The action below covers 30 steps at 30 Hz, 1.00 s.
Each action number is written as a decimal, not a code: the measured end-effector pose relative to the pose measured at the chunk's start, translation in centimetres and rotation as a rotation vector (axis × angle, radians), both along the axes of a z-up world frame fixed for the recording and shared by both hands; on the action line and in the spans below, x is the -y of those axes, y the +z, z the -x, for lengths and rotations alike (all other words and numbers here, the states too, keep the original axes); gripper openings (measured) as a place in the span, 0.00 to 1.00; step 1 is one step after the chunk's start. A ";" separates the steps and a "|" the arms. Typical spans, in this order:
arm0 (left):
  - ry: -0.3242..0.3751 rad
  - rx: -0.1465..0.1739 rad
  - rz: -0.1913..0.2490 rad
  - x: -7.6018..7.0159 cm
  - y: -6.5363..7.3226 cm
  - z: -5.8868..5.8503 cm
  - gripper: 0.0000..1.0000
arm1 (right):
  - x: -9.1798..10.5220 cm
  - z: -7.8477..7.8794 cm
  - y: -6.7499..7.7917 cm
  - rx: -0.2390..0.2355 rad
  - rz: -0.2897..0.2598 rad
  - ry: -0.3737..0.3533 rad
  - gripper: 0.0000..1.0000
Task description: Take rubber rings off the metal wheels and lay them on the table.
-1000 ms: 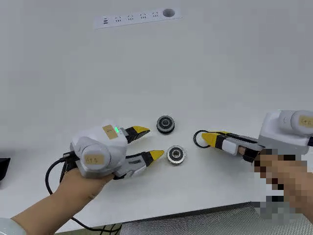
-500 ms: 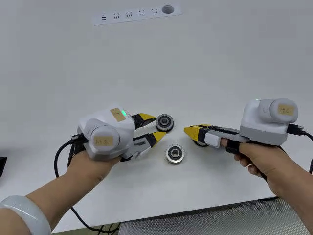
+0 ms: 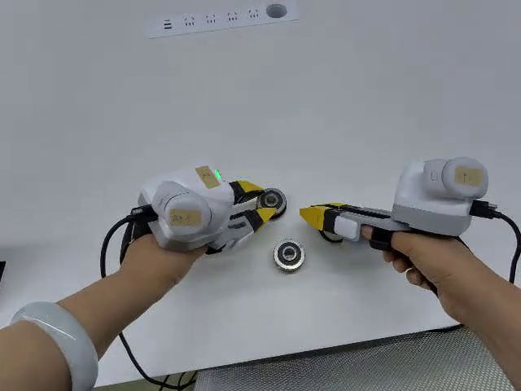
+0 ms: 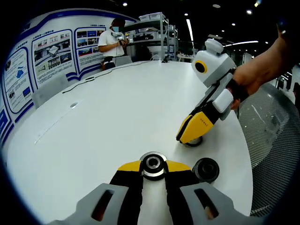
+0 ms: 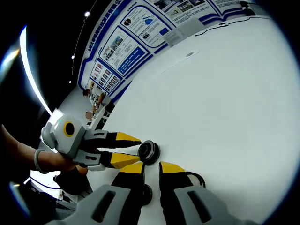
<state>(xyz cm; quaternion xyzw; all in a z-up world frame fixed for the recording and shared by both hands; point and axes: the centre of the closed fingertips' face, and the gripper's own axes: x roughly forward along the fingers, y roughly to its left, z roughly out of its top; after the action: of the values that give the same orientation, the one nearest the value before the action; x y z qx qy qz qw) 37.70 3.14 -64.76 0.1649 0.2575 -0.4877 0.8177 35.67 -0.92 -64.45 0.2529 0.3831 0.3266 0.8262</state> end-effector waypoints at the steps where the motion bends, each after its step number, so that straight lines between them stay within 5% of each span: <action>1: -0.002 -0.001 -0.001 0.1 0.0 0.0 0.18 | 0.0 0.0 0.0 0.000 0.000 0.000 0.13; 30: 0.007 -0.021 0.021 0.1 -0.5 -0.2 0.14 | -2.5 -2.2 -0.5 -0.046 -0.076 0.012 0.16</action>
<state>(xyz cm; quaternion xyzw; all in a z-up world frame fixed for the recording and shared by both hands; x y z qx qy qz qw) 37.92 3.00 -65.25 0.1503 0.2616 -0.4894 0.8182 37.85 1.62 -64.98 0.2892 0.3910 0.3400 0.8049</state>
